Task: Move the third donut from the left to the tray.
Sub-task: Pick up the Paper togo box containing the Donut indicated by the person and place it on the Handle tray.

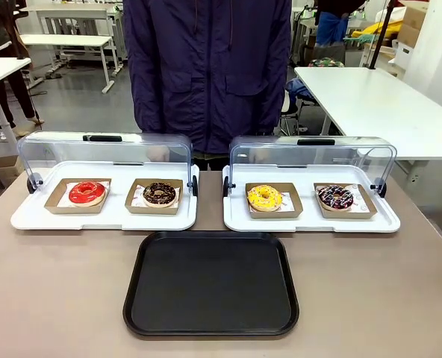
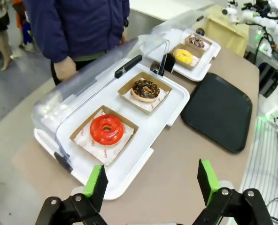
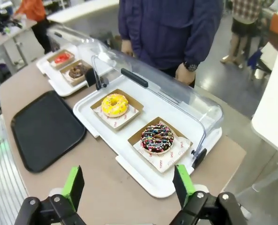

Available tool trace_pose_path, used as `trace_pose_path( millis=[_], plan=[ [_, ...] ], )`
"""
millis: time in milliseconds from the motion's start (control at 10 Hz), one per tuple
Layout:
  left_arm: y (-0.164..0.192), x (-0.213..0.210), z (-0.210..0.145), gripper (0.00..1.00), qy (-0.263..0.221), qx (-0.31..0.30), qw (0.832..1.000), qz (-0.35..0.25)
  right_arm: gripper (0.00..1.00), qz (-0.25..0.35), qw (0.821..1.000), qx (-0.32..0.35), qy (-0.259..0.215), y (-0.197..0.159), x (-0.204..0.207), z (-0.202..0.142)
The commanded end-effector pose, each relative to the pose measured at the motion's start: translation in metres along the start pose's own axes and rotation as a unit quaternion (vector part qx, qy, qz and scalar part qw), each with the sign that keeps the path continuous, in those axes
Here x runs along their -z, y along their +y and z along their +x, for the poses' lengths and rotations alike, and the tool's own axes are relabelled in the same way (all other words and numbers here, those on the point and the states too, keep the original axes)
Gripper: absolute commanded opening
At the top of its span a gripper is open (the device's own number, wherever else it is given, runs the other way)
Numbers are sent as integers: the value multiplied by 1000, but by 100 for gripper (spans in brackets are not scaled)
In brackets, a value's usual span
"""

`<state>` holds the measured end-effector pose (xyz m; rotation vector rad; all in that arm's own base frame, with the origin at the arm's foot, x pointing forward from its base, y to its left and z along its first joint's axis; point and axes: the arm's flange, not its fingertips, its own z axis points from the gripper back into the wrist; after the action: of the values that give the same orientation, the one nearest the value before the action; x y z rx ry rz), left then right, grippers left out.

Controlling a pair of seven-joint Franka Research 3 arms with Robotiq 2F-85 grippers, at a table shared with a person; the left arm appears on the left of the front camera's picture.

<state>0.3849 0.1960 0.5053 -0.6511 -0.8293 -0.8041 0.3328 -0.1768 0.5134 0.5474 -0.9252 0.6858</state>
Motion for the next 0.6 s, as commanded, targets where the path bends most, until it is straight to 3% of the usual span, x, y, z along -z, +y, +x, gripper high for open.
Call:
trace_pose_path(
  millis=[0, 500],
  plan=[
    [-2, -5, 3, 100, -11, 1, 1000, -8, 100, 11, 1000, -3, -7, -8, 0, -5],
    [-9, -6, -2, 100, -27, -1, 1000, -10, 100, 5, 1000, 2, -22, 2, -17, -9]
  ],
)
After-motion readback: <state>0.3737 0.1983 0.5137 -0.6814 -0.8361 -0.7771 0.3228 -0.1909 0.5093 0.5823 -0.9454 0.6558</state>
